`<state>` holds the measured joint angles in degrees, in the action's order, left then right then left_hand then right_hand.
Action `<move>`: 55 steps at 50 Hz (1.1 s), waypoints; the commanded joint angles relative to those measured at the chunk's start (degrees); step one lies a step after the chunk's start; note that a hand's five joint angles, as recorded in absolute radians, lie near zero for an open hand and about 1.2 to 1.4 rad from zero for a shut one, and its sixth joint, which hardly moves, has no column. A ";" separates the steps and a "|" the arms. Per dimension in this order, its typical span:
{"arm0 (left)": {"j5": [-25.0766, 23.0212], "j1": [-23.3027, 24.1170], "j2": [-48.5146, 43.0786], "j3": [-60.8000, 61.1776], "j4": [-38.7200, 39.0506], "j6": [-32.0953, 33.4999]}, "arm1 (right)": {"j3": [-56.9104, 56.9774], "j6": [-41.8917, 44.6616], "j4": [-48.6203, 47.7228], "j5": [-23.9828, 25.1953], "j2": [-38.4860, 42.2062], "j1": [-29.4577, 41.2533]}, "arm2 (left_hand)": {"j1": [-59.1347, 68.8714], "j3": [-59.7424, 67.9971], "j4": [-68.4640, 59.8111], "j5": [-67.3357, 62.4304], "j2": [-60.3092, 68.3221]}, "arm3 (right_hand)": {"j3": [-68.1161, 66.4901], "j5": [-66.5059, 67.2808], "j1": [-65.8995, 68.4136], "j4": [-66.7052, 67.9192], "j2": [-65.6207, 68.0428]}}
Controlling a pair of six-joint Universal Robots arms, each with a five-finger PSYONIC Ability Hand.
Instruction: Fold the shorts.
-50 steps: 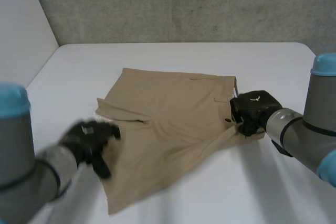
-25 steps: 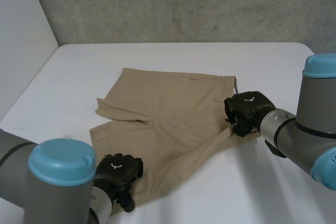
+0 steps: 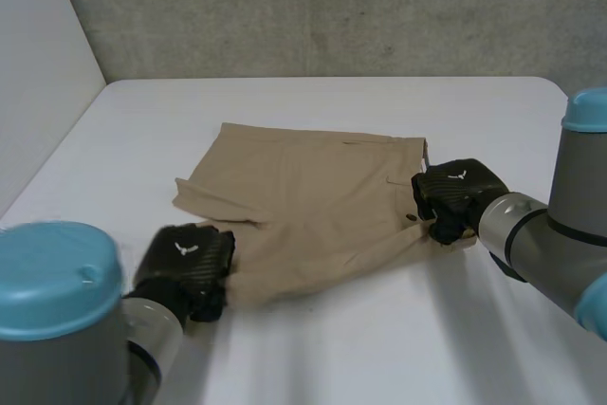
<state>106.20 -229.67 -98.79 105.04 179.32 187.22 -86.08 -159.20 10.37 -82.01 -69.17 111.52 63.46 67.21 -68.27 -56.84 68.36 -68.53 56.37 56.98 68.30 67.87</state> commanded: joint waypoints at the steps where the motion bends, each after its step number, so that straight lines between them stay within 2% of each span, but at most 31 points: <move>1: -0.90 -0.16 8.34 0.43 -9.41 9.12 | -3.12 14.34 8.87 0.01 -5.97 -0.42 | 16.54 12.79 -11.73 -13.16 11.64 | -11.47 13.63 23.02 11.69 12.13; 7: -4.59 -0.16 12.47 1.66 -22.68 13.78 | -8.21 24.54 19.85 0.36 -10.98 -0.60 | 16.54 12.79 -11.73 -13.16 11.64 | -11.47 13.63 23.02 11.69 12.13; 8: -6.51 -0.34 13.52 1.83 -25.83 14.13 | -9.18 25.94 21.17 0.62 -11.60 -0.68 | 16.54 12.79 -11.73 -13.16 11.64 | -11.47 13.63 23.02 11.69 12.13; 11: -8.90 -0.78 14.94 1.92 -29.02 14.14 | -11.56 30.96 24.78 0.71 -13.10 -1.21 | 16.54 12.79 -11.73 -13.16 11.64 | -11.47 13.63 23.02 11.69 12.13; 14: -11.10 -2.62 14.85 1.14 -28.15 14.40 | -10.60 31.41 23.22 1.23 -13.27 -2.18 | 16.54 12.79 -11.73 -13.16 11.64 | -11.47 13.63 23.02 11.69 12.13; 19: -12.51 -5.79 10.13 -2.64 -20.43 14.75 | -5.68 25.01 16.89 1.15 -11.52 -1.92 | 16.54 12.79 -11.73 -13.16 11.64 | -11.47 13.63 23.02 11.69 12.13; 24: -12.07 -6.23 -3.04 -13.16 -11.55 16.33 | 1.17 18.23 12.93 0.97 -2.65 -1.48 | 16.54 12.79 -11.73 -13.16 11.64 | -11.47 13.63 23.02 11.69 12.13; 29: -11.98 -7.02 -14.75 -25.48 -8.90 19.58 | 9.34 14.36 8.98 -1.13 2.71 0.37 | 16.54 12.79 -11.73 -13.16 11.64 | -11.47 13.63 23.02 11.69 12.13; 30: -11.89 -7.28 -16.51 -27.67 -8.46 19.94 | 11.97 13.57 6.44 -2.79 5.16 1.24 | 16.54 12.79 -11.73 -13.16 11.64 | -11.47 13.63 23.02 11.69 12.13; 35: -11.01 -9.13 -29.23 -42.07 -3.46 22.57 | 18.75 12.86 -2.27 -7.46 11.94 2.74 | 16.54 12.79 -11.73 -13.16 11.64 | -11.47 13.63 23.02 11.69 12.13; 43: -8.56 -10.80 -45.06 -57.99 4.71 29.59 | 25.35 13.65 -17.12 -8.17 24.07 3.09 | 16.54 12.79 -11.73 -13.16 11.64 | -11.47 13.63 23.02 11.69 12.13; 50: -7.15 -12.12 -52.99 -65.13 17.09 38.99 | 31.23 13.92 -26.97 -7.73 33.92 3.18 | 16.54 12.79 -11.73 -13.16 11.64 | -11.47 13.63 23.02 11.69 12.13; 55: -7.50 -12.38 -55.11 -66.02 23.09 40.50 | 35.02 14.18 -31.02 -7.11 38.49 3.27 | 16.54 12.79 -11.73 -13.16 11.64 | -10.36 12.52 21.91 10.59 11.02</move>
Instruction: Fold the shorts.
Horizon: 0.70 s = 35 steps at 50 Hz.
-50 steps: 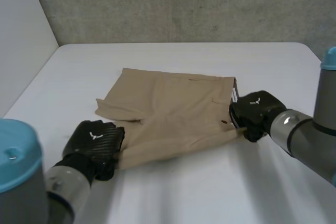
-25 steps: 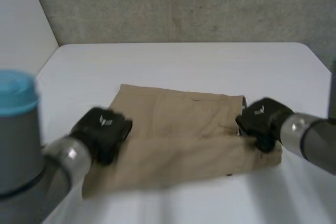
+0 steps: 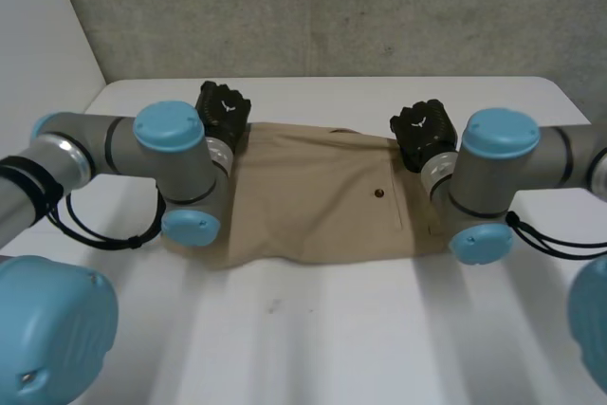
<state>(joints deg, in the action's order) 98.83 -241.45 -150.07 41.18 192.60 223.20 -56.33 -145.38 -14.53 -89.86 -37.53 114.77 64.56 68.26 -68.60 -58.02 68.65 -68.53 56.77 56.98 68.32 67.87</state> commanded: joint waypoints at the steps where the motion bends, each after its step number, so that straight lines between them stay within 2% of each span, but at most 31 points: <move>1: -0.04 -0.60 -4.00 -2.16 10.60 4.52 | 5.52 0.36 -6.38 1.00 7.03 0.02 | 15.44 11.74 -11.40 -11.98 11.35 | -1.02 2.78 12.58 1.23 1.68; 2: 0.04 -0.60 -4.18 -1.64 12.08 4.35 | 5.79 -0.25 -6.38 2.04 6.77 0.02 | 8.64 4.94 -4.60 -5.17 4.54 | 30.54 -28.78 -18.99 -30.33 -29.89; 3: 0.04 -0.51 -4.09 -1.28 12.62 4.26 | 5.79 -0.51 -6.30 2.58 6.51 0.02 | -0.92 -4.62 4.96 4.39 -5.02 | 46.85 -45.09 -35.29 -46.64 -46.19; 4: 0.04 -0.34 -4.01 -0.84 12.89 3.91 | 5.61 -0.69 -6.21 3.19 6.16 0.02 | -14.84 -18.54 18.88 18.31 -18.94 | 58.53 -56.77 -46.98 -58.32 -57.87; 5: 0.04 -0.25 -3.83 0.64 13.06 3.91 | 5.18 -1.30 -6.29 4.07 5.02 0.02 | -47.29 -50.99 51.33 50.75 -51.38 | 58.53 -56.77 -46.98 -58.32 -57.87; 6: 0.13 -0.16 -3.83 1.61 13.41 3.99 | 4.83 -1.66 -6.30 3.90 4.14 0.02 | -54.56 -58.26 58.60 58.02 -58.65 | 58.53 -56.77 -46.98 -58.32 -57.87; 10: -0.05 0.28 -0.59 6.62 13.94 3.47 | -0.08 -6.04 -3.76 2.93 -5.41 -0.16 | -54.56 -58.26 58.60 58.02 -58.65 | 58.53 -56.77 -46.98 -58.32 -57.87; 13: 0.22 0.02 5.56 11.89 13.59 1.54 | -4.48 -9.39 0.72 3.20 -12.20 -0.69 | -54.56 -58.26 58.60 58.02 -58.65 | 58.53 -56.77 -46.98 -58.32 -57.87; 19: -1.01 -1.74 17.43 23.75 9.83 -9.00 | -14.05 -13.96 11.87 6.35 -21.52 -1.47 | -54.56 -58.26 58.60 58.02 -58.65 | 58.53 -56.77 -46.98 -58.32 -57.87; 21: -2.67 -2.79 21.03 27.36 4.73 -12.69 | -16.61 -14.49 14.26 7.59 -22.76 -2.70 | -54.56 -58.26 58.60 58.02 -58.65 | 58.53 -56.77 -46.98 -58.32 -57.87; 23: -5.04 -3.76 23.66 30.43 -1.05 -16.11 | -20.64 -14.84 16.46 9.51 -23.73 -4.63 | -54.34 -58.05 58.39 57.81 -58.44 | 51.27 -49.51 -39.72 -51.06 -50.61; 29: -7.60 -5.95 24.82 34.57 -11.96 -20.61 | -28.22 -14.58 16.12 12.95 -23.56 -6.75 | -53.67 -57.37 57.71 57.14 -57.77 | 45.16 -43.40 -33.61 -44.95 -44.50; 35: -7.60 -7.54 24.30 37.04 -11.46 -20.70 | -31.47 -14.49 8.06 12.34 -20.66 -8.68 | -53.33 -57.04 57.37 56.80 -57.43 | 36.45 -34.69 -24.89 -36.24 -35.79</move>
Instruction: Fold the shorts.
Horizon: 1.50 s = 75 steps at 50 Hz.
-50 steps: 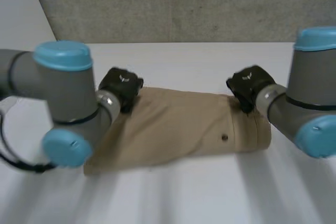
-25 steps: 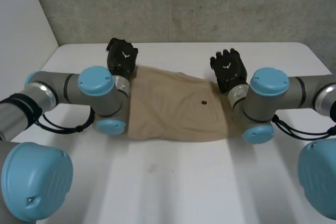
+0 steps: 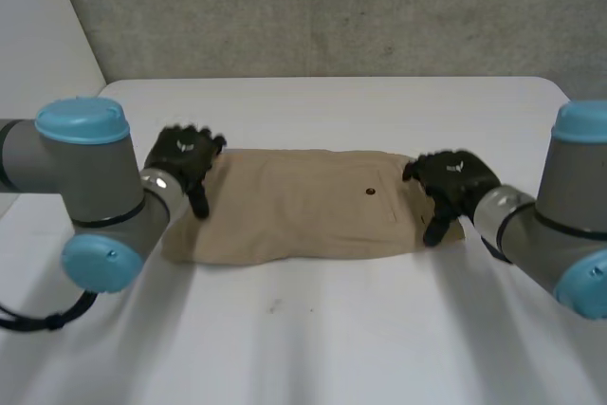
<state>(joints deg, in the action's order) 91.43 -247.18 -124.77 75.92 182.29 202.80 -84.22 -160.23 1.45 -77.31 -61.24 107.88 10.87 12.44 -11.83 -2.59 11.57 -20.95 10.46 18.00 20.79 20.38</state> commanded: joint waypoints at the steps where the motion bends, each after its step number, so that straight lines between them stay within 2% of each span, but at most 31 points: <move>1: -0.20 -2.25 -1.09 2.48 -0.72 -0.30 | -3.85 0.54 -9.17 -0.39 3.41 -1.88 | 0.36 -1.22 0.61 1.36 -0.35 | -12.67 13.15 15.61 12.83 13.23; 7: 0.51 -3.13 -3.28 1.95 0.87 -0.22 | -4.11 0.98 -14.28 -1.79 5.43 -3.03 | 0.36 -1.22 0.61 1.36 -0.35 | -22.42 22.91 25.37 22.59 22.99; 11: 0.95 -2.87 -3.37 2.30 0.87 -0.39 | -3.94 1.94 -14.55 -2.41 6.49 -3.55 | 0.02 -1.55 0.94 1.70 -0.68 | -42.06 42.55 45.01 42.23 42.63; 12: 0.95 -2.78 -3.11 2.48 0.87 -0.39 | -3.94 2.29 -14.55 -2.76 6.49 -3.90 | -0.15 -1.72 1.11 1.87 -0.85 | -54.94 55.43 57.89 55.10 55.51; 13: 0.95 -2.78 -2.85 2.65 0.87 -0.39 | -3.94 2.47 -14.55 -2.94 6.40 -4.08 | -0.15 -1.72 1.11 1.87 -0.85 | -59.01 59.49 61.95 59.17 59.57; 18: 1.12 -2.08 1.45 3.79 0.25 -0.57 | -4.11 2.91 -13.32 -4.25 4.56 -6.45 | -0.82 -2.39 1.79 2.54 -1.52 | -59.05 59.54 62.00 59.21 59.62; 26: 0.77 -1.72 11.73 8.01 0.25 -0.74 | -4.12 7.82 -3.75 -4.34 -1.86 -10.14 | -0.87 -2.44 1.83 2.59 -1.57 | -59.05 59.54 62.00 59.21 59.62; 34: 0.51 -1.90 18.60 11.00 0.25 -3.11 | 0.89 23.90 2.50 -4.87 -6.69 -12.87 | -0.87 -2.44 1.83 2.59 -1.57 | -59.05 59.54 62.00 59.21 59.62; 37: 0.51 -1.81 18.95 11.18 0.25 -3.99 | 4.23 28.30 2.50 -4.70 -7.05 -9.98 | -0.87 -2.44 1.83 2.59 -1.57 | -59.05 59.54 62.00 59.21 59.62; 41: 0.51 -1.55 18.86 10.74 0.69 -4.61 | 10.03 28.49 2.06 -4.08 -6.00 0.56 | -0.87 -2.44 1.83 2.59 -1.57 | -59.05 59.54 62.00 59.21 59.62; 42: 0.51 -1.46 18.78 10.57 0.78 -4.61 | 12.21 28.66 1.98 -3.99 -4.77 4.75 | -0.87 -2.44 1.83 2.59 -1.57 | -59.05 59.54 62.00 59.21 59.62; 46: 0.60 -0.76 18.34 9.34 0.96 -4.96 | 16.09 28.75 1.28 -2.94 -0.04 13.99 | -0.87 -2.44 1.83 2.59 -1.57 | -59.05 59.54 62.00 59.21 59.62; 48: 0.77 -0.14 17.90 8.19 1.39 -5.84 | 16.98 28.75 0.57 -1.19 2.00 17.35 | -0.87 -2.44 1.83 2.59 -1.57 | -59.05 59.54 62.00 59.21 59.62; 49: 0.77 0.12 17.64 7.76 1.66 -6.36 | 17.15 28.75 -0.13 1.17 4.09 20.15 | -0.87 -2.44 1.83 2.59 -1.57 | -59.05 59.54 62.00 59.21 59.62; 53: 0.86 1.53 16.14 5.38 2.19 -9.26 | 16.46 28.40 -0.22 7.59 8.67 23.68 | -0.87 -2.44 1.83 2.59 -1.57 | -59.05 59.54 62.00 59.21 59.62; 54: 0.86 1.70 15.88 4.86 2.27 -9.70 | 16.19 28.31 -0.13 8.48 9.29 23.78 | -0.87 -2.44 1.83 2.59 -1.57 | -56.94 57.43 59.89 57.11 57.51; 55: 0.86 1.88 15.18 3.81 2.28 -10.40 | 16.02 28.31 -0.13 9.27 9.74 23.69 | -0.87 -2.44 1.83 2.59 -1.57 | -43.10 43.59 46.05 43.26 43.67; 56: 0.86 1.88 14.82 3.27 2.28 -10.67 | 15.93 28.22 -0.13 9.97 10.00 23.78 | -0.87 -2.44 1.83 2.59 -1.57 | -25.47 25.96 28.42 25.64 26.04; 57: 0.86 1.97 14.30 2.75 2.28 -10.85 | 15.93 27.53 -0.13 9.98 9.92 23.69 | -0.87 -2.44 1.83 2.59 -1.57 | 9.67 -9.18 -6.72 -9.51 -9.11; 60: 1.21 2.06 12.63 0.64 2.19 -11.12 | 16.54 24.46 -0.22 8.93 9.13 23.69 | -0.87 -2.44 1.83 2.59 -1.57 | 10.95 -10.46 -8.00 -10.79 -10.38; 64: 1.12 3.55 10.34 -1.39 2.19 -11.20 | 18.21 13.40 -0.75 7.00 5.97 20.98 | -0.82 -2.40 1.79 2.54 -1.53 | 10.95 -10.46 -8.00 -10.79 -10.38; 69: 1.30 6.88 6.57 -3.93 1.84 -11.20 | 20.23 -9.25 -1.19 6.20 0.78 13.95 | -0.65 -2.23 1.62 2.37 -1.36 | 10.95 -10.46 -8.00 -10.79 -10.38; 72: 1.39 9.52 4.10 -4.73 1.84 -11.38 | 21.63 -16.05 -1.02 6.20 2.78 12.01 | -0.48 -2.06 1.45 2.20 -1.19 | 10.95 -10.46 -8.00 -10.79 -10.38; 75: 1.39 12.16 1.56 -5.25 1.75 -12.08 | 22.95 -15.73 0.73 5.85 6.47 11.21 | -0.48 -2.06 1.45 2.20 -1.19 | 10.95 -10.46 -8.00 -10.79 -10.38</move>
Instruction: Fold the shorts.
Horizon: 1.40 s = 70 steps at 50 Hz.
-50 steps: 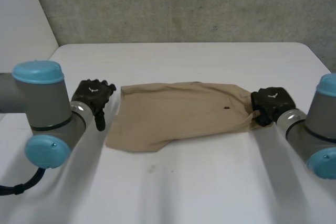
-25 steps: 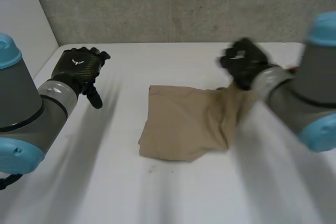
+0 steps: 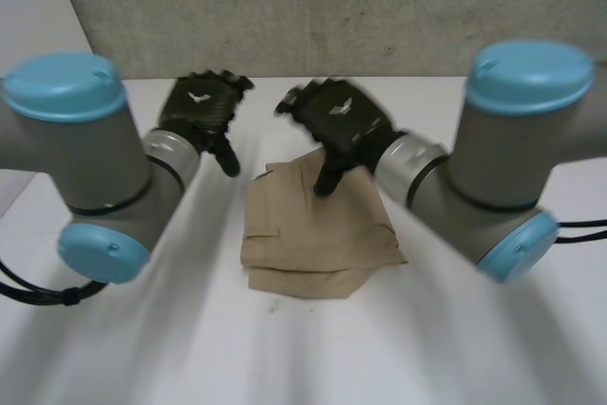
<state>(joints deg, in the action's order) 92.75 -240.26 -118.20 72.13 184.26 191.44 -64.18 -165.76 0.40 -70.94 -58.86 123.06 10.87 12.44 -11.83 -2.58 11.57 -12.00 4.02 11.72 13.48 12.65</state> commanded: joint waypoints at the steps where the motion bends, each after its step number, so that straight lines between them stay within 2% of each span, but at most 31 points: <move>1: 0.07 5.76 -5.63 -1.55 -0.22 -0.89 | 3.27 -10.11 2.58 -0.60 4.98 -4.14 | -0.48 -2.06 1.45 2.20 -1.19 | 2.00 -4.02 -1.72 -3.48 -2.65; 4: 0.85 7.08 -8.88 -2.34 -0.22 -1.33 | 4.93 -9.33 6.26 -1.65 8.57 -4.58 | 0.02 -1.56 0.95 1.70 -0.69 | 2.00 -4.02 -1.72 -3.48 -2.65; 8: 4.45 7.96 -13.10 -4.01 -1.53 -0.89 | 6.69 -7.92 9.87 -3.15 13.49 -5.11 | 0.36 -1.22 0.61 1.36 -0.35 | 2.00 -4.02 -1.72 -3.48 -2.65; 13: 8.23 7.88 -17.41 -7.17 -8.19 -0.63 | 7.49 -5.11 12.96 -5.08 17.46 -5.64 | 0.36 -1.22 0.61 1.36 -0.35 | 2.00 -4.02 -1.72 -3.48 -2.65; 16: 8.07 7.53 -17.85 -7.61 -11.89 -0.71 | 7.49 -2.56 13.58 -7.28 18.35 -6.34 | 0.36 -1.22 0.61 1.36 -0.35 | 2.00 -4.02 -1.72 -3.48 -2.65; 21: 7.98 7.35 -17.77 -7.79 -13.14 -0.71 | 6.79 1.04 13.67 -8.43 17.56 -6.61 | 0.19 -1.39 0.78 1.53 -0.52 | 2.00 -4.02 -1.72 -3.48 -2.65; 27: 7.10 8.23 -14.96 -7.70 -13.49 -0.71 | 5.29 1.41 13.58 -8.34 12.03 -5.90 | -0.15 -1.72 1.11 1.86 -0.85 | 2.00 -4.02 -1.72 -3.48 -2.65; 31: 5.78 7.61 -6.97 -7.18 -13.40 -1.07 | 4.50 0.35 12.35 -8.78 5.71 -5.99 | -0.32 -1.89 1.28 2.03 -1.02 | 2.00 -4.02 -1.72 -3.48 -2.65; 35: 5.86 6.39 1.38 -7.17 -13.40 -1.51 | 2.92 -4.03 9.45 -12.20 -2.90 -6.43 | -0.32 -1.89 1.28 2.03 -1.02 | 2.00 -4.02 -1.72 -3.48 -2.65; 36: 6.04 5.77 3.40 -7.17 -13.40 -1.51 | 2.22 -6.22 8.49 -14.64 -6.14 -6.78 | -0.32 -1.89 1.28 2.03 -1.02 | 2.00 -4.02 -1.72 -3.48 -2.65; 41: 5.95 -0.98 16.13 -5.86 -13.66 -2.90 | 0.02 -9.15 7.95 -21.34 -14.51 -8.80 | 0.35 -1.22 0.61 1.36 -0.35 | 2.00 -4.02 -1.72 -3.48 -2.65; 44: 5.87 -2.93 19.40 -5.24 -14.80 -4.31 | -1.99 -8.45 9.09 -24.24 -18.55 -10.47 | 0.52 -1.05 0.44 1.19 -0.18 | 2.00 -4.02 -1.72 -3.48 -2.65; 49: 5.52 -4.78 22.31 -4.54 -21.73 -6.16 | -3.94 -6.60 11.82 -24.78 -21.11 -11.70 | 0.52 -1.05 0.44 1.19 -0.18 | 2.00 -4.02 -1.72 -3.48 -2.65; 53: 3.94 -4.95 22.49 -4.54 -24.47 -7.57 | -3.67 -5.63 13.22 -24.60 -21.29 -11.79 | -0.15 -1.72 1.11 1.86 -0.85 | 2.00 -4.02 -1.72 -3.48 -2.65; 64: 3.40 -4.78 22.66 -3.14 -24.56 -8.45 | -4.90 -5.10 12.96 -24.16 -21.20 -12.06 | -0.48 -2.06 1.45 2.20 -1.19 | 2.00 -4.02 -1.72 -3.48 -2.65; 70: 3.23 -5.04 22.49 -0.50 -22.90 -8.10 | -6.75 -2.65 12.87 -22.23 -20.77 -11.88 | -0.65 -2.23 1.62 2.37 -1.36 | 2.00 -4.02 -1.72 -3.48 -2.65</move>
<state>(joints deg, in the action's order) 95.95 -245.15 -95.60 69.58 159.84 183.04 -69.30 -170.48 13.47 -94.74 -80.04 111.05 9.78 12.44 -11.83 -2.58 11.29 -10.79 3.65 9.62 13.47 12.64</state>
